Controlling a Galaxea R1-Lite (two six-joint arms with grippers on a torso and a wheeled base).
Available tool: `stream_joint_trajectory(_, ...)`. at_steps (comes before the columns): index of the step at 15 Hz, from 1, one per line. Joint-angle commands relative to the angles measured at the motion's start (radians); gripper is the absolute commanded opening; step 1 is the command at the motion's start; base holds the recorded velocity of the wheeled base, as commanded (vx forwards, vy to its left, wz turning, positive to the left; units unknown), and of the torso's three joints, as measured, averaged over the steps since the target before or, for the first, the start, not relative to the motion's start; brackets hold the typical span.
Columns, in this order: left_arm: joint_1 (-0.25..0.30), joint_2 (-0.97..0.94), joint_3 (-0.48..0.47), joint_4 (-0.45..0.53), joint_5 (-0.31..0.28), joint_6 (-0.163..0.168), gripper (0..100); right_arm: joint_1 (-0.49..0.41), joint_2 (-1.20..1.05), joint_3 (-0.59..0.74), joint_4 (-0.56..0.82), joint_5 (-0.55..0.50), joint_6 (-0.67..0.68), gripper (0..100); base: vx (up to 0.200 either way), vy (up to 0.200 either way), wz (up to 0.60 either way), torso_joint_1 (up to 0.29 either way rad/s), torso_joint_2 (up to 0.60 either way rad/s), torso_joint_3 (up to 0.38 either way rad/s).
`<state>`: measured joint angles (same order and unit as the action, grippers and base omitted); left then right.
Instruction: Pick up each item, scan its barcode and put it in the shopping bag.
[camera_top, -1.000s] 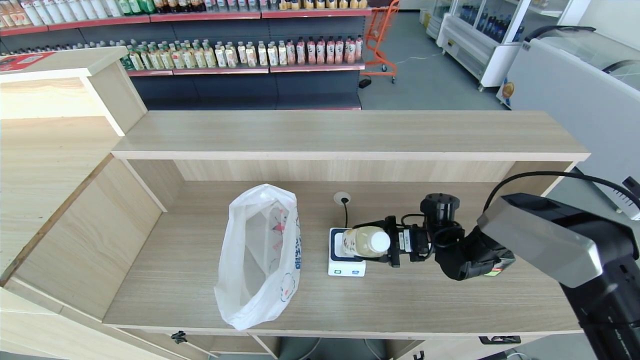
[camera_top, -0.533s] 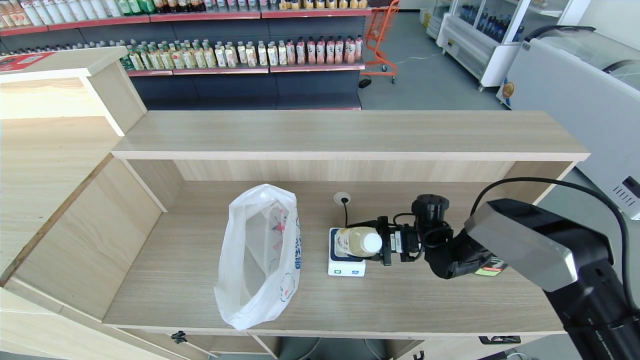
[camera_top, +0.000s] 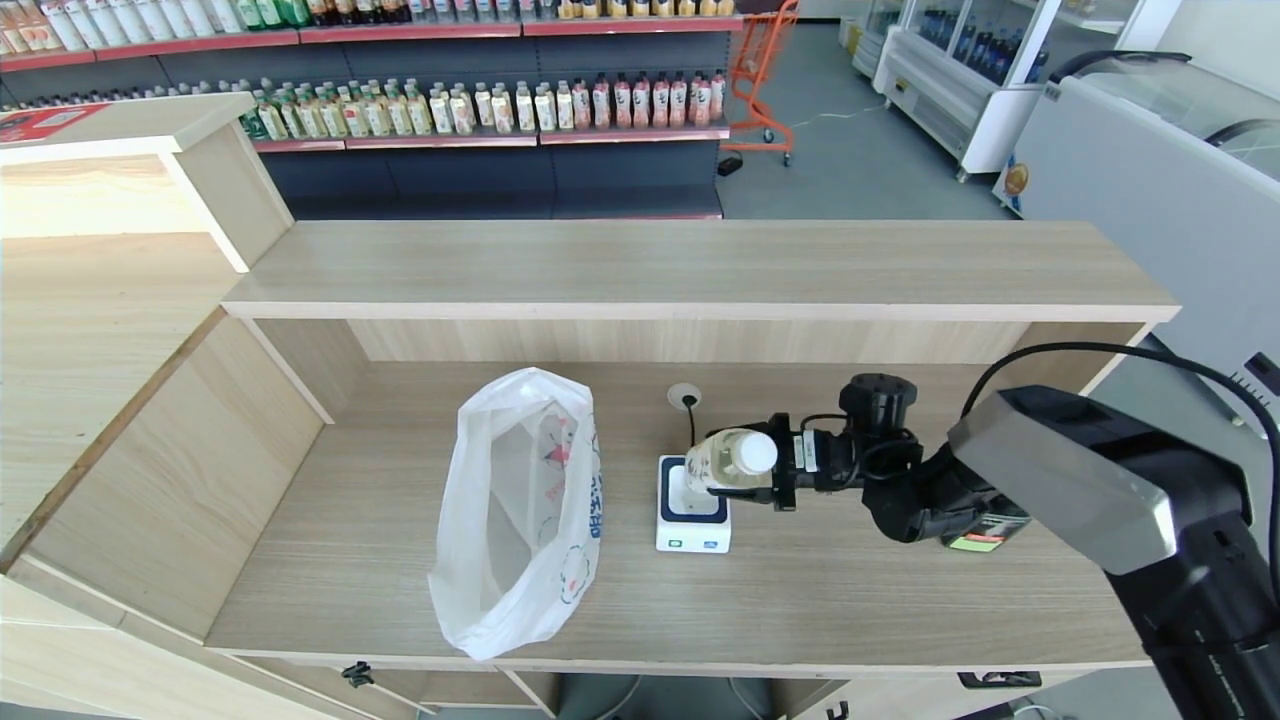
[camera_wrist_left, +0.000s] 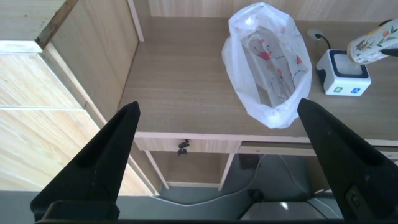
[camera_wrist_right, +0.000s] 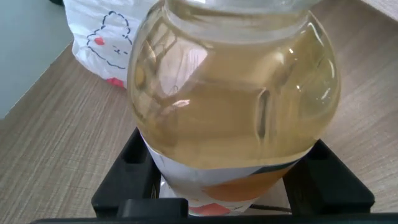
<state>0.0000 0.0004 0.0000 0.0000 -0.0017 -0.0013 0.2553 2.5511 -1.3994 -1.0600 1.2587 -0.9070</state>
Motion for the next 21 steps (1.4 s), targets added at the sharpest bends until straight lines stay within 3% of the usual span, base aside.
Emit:
stream_joint_trajectory(1,-0.002,0.001,0.000,0.000,0.000,0.000,100,-0.033,-0.226,0.085,-0.003,-0.001,0.191,0,0.000,0.000,0.00,0.000,0.00,0.000)
stream_joint_trajectory(4,0.000,0.000,0.000,0.000,0.000,0.000,100,-0.042,-0.595,0.405,-0.011,-0.062,0.554,0,0.000,0.000,0.00,0.000,0.00,0.000)
stream_joint_trajectory(5,0.000,0.000,0.000,0.000,0.000,0.000,100,-0.039,-0.634,0.441,-0.011,-0.088,0.596,0,0.000,0.000,0.00,0.000,0.00,0.000)
stream_joint_trajectory(6,0.000,0.000,0.000,0.000,0.000,0.000,100,-0.028,-0.743,0.548,-0.012,-0.185,0.731,0,0.000,0.000,0.00,0.000,0.00,0.000)
stream_joint_trajectory(8,0.000,0.000,0.000,0.000,0.000,-0.002,100,0.009,-0.833,0.609,-0.015,-0.383,0.919,0,0.000,0.000,0.00,0.000,0.00,0.000)
stream_joint_trajectory(9,0.000,0.001,0.000,0.000,0.000,0.000,100,0.012,-0.836,0.608,-0.014,-0.430,0.950,0,0.000,0.000,0.00,0.000,0.00,0.000)
stream_joint_trajectory(10,0.000,0.000,0.000,0.000,0.000,0.000,100,0.012,-0.831,0.608,-0.009,-0.565,0.987,0,0.000,0.000,0.00,0.000,0.00,0.000)
stream_joint_trajectory(13,0.000,0.001,0.000,0.000,0.000,0.000,100,0.004,-0.847,0.645,-0.008,-0.739,0.988,0,0.000,0.000,0.00,0.000,0.00,0.000)
stream_joint_trajectory(21,-0.002,0.000,0.000,0.000,0.000,-0.002,100,0.007,-0.934,0.783,-0.008,-0.841,0.982,0,0.000,0.025,0.00,0.000,0.00,0.000)
